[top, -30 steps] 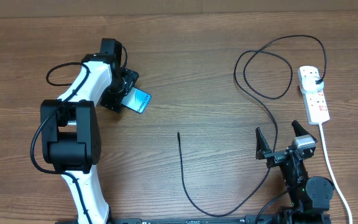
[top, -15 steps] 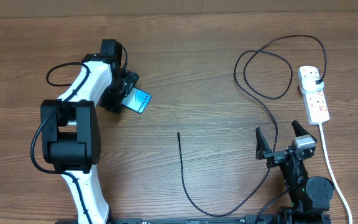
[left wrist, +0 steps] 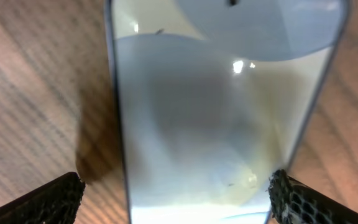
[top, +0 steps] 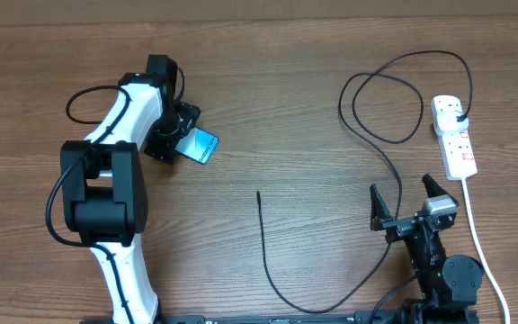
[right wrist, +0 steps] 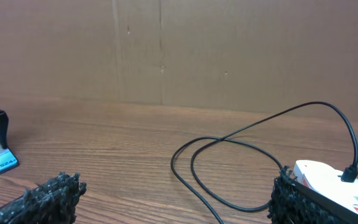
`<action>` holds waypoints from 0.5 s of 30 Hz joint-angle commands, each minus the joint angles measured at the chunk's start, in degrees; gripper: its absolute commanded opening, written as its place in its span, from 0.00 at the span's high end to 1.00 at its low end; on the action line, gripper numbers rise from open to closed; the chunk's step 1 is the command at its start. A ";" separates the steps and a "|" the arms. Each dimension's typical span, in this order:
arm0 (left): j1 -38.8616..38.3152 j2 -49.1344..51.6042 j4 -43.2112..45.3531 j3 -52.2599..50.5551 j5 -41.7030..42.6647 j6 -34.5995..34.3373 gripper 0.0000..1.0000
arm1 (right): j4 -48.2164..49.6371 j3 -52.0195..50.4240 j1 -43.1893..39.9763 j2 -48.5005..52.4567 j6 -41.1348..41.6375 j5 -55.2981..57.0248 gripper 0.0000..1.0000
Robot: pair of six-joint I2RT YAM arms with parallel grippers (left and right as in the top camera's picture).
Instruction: Plug charger to phone and switch on socket
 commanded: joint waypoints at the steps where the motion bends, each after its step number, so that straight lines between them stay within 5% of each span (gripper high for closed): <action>1: -0.07 1.33 0.17 2.80 -1.22 0.11 0.00 | 0.28 -0.61 0.44 -0.55 0.22 0.35 0.00; 15: -0.15 1.33 -2.23 3.45 -1.90 -1.40 0.00 | 0.28 -0.61 0.44 -0.55 0.22 0.35 0.00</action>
